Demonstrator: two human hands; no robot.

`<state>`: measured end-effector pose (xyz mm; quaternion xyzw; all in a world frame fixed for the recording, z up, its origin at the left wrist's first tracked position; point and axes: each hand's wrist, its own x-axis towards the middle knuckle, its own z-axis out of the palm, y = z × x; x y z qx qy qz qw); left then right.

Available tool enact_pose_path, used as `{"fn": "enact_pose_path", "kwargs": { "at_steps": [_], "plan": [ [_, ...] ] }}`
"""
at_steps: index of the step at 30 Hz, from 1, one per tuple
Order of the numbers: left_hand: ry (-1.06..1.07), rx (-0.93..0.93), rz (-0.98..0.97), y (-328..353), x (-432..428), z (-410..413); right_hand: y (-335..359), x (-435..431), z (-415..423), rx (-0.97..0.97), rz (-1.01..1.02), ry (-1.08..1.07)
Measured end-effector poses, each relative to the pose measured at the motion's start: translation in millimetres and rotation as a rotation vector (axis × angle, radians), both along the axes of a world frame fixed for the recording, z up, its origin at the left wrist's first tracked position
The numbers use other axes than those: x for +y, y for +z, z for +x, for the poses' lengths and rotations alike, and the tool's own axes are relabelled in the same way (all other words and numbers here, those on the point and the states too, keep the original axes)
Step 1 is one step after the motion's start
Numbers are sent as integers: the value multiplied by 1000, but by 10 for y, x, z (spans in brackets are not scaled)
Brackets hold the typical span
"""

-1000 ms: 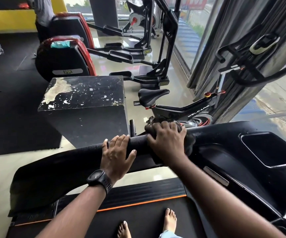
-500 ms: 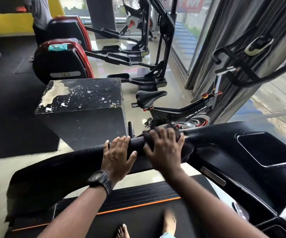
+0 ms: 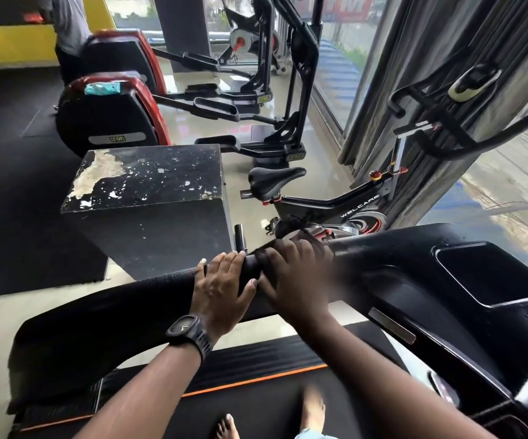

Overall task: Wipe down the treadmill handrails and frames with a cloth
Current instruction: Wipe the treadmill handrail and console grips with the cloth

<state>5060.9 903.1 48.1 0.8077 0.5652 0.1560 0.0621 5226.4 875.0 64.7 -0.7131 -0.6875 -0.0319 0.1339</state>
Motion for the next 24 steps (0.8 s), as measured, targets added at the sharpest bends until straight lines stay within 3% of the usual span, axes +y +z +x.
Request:
{"fn": "enact_pose_path", "kwargs": {
  "at_steps": [4, 6, 8, 10, 14, 19, 24],
  "plan": [
    [-9, -9, 13, 0, 2, -5, 299, 511, 166, -26, -245, 155],
    [-8, -18, 11, -14, -8, -7, 395, 653, 330, 18, -352, 29],
    [-8, -22, 5, -20, -19, -3, 370, 535, 399, 69, -299, -189],
    [-9, -24, 3, -27, -15, 0, 261, 272, 228, 38, -185, -274],
    [-13, -31, -5, -33, 5, -5, 72, 94, -128, -6, -66, -31],
    [-16, -25, -3, -41, 17, 5, 241, 202, 200, -1, -231, 217],
    [-31, -37, 1, -10, 48, 81, 490, 325, 351, -136, -75, -15]
  ]
}}
